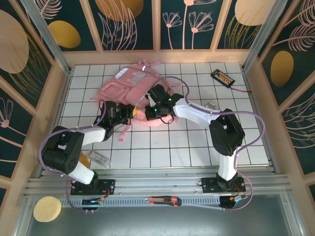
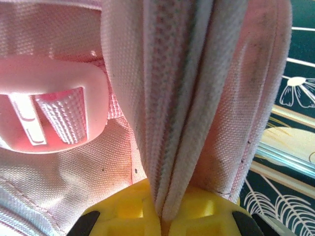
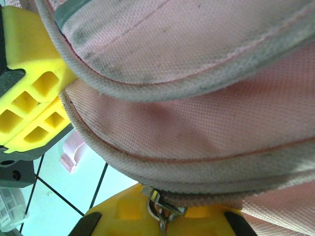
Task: Pack the student bag
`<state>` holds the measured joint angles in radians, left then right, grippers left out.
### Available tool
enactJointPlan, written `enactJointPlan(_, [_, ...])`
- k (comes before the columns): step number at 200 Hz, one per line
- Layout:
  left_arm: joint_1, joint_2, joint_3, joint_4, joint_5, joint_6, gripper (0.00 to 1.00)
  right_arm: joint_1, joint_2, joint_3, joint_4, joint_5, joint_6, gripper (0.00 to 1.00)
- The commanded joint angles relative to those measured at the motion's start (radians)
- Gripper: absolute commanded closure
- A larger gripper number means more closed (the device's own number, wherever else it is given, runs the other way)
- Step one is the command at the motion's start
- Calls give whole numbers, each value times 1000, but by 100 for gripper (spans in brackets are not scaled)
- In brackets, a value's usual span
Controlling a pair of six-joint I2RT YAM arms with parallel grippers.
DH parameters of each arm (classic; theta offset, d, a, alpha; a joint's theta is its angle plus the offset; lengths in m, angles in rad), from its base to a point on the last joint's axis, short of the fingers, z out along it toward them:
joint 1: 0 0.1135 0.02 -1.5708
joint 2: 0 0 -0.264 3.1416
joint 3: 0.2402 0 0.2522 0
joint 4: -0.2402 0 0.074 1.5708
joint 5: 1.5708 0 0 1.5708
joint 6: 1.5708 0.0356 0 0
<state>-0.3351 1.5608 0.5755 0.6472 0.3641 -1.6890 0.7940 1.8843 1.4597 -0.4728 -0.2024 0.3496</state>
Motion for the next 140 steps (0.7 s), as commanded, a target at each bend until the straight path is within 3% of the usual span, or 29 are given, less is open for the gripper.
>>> enactJointPlan(1, [-3, 21, 39, 7, 42, 87, 100, 3, -8, 21, 0, 15, -8, 100])
enactJointPlan(37, [48, 42, 110, -187, 165, 331, 100, -55, -56, -33, -17, 24, -24, 100])
enactJointPlan(83, [177, 25, 83, -237, 299, 422, 100, -146, -106, -105, -27, 22, -77, 100])
enactJointPlan(119, [206, 31, 219, -527, 276, 665, 100, -178, -105, -112, -24, 14, -96, 100])
enactJointPlan(140, [227, 34, 236, -526, 281, 672, 100, -178, -98, -110, -17, -14, -87, 100])
